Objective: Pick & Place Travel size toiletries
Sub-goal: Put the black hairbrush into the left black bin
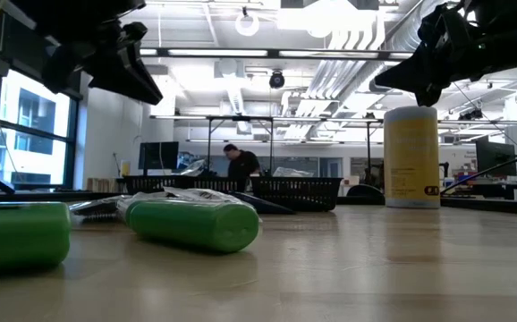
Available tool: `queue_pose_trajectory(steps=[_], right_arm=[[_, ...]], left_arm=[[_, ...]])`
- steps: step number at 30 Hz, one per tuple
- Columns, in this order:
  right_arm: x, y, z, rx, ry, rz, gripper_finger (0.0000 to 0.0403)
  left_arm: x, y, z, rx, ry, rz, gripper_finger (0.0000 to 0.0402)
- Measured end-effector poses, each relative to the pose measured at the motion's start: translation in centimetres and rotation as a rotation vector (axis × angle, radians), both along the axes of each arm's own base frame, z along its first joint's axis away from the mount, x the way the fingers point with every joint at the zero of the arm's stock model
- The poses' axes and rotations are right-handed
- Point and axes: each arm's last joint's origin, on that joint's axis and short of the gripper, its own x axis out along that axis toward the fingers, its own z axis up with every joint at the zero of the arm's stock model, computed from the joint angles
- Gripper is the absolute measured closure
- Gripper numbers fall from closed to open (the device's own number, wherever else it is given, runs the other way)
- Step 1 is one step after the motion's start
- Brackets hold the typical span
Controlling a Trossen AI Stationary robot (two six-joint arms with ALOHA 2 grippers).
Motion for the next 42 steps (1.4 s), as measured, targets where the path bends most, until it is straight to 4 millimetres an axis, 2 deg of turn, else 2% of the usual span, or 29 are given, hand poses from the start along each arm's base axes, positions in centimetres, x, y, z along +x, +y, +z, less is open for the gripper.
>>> queue_pose_trajectory(steps=[10, 16, 19, 24, 35, 42], right_arm=[[0.2, -0.1, -0.4, 0.008, 0.029, -0.003, 0.04], [0.7, -0.2, -1.0, 0.021, 0.074, -0.003, 0.04], [0.8, -0.2, -0.9, 0.025, 0.065, 0.0, 0.04], [0.8, -0.3, -0.9, 0.026, 0.063, 0.0, 0.0401], [0.8, -0.2, -0.9, 0.027, 0.061, 0.007, 0.0401], [0.8, -0.2, -0.9, 0.081, 0.049, -0.001, 0.0401]], left_arm=[[0.1, -0.1, -0.1, -0.044, -0.02, 0.019, 0.0367], [0.9, -0.5, -1.0, -0.065, 0.011, -0.008, 0.0396], [1.6, -0.9, -1.2, -0.101, -0.003, -0.039, 0.0397], [1.8, -2.1, -2.1, -0.088, 0.009, -0.051, 0.04], [1.0, -6.3, -4.3, -0.179, -0.052, 0.025, 0.0401], [2.5, -8.4, -3.3, -0.168, 0.09, 0.064, 0.0401]])
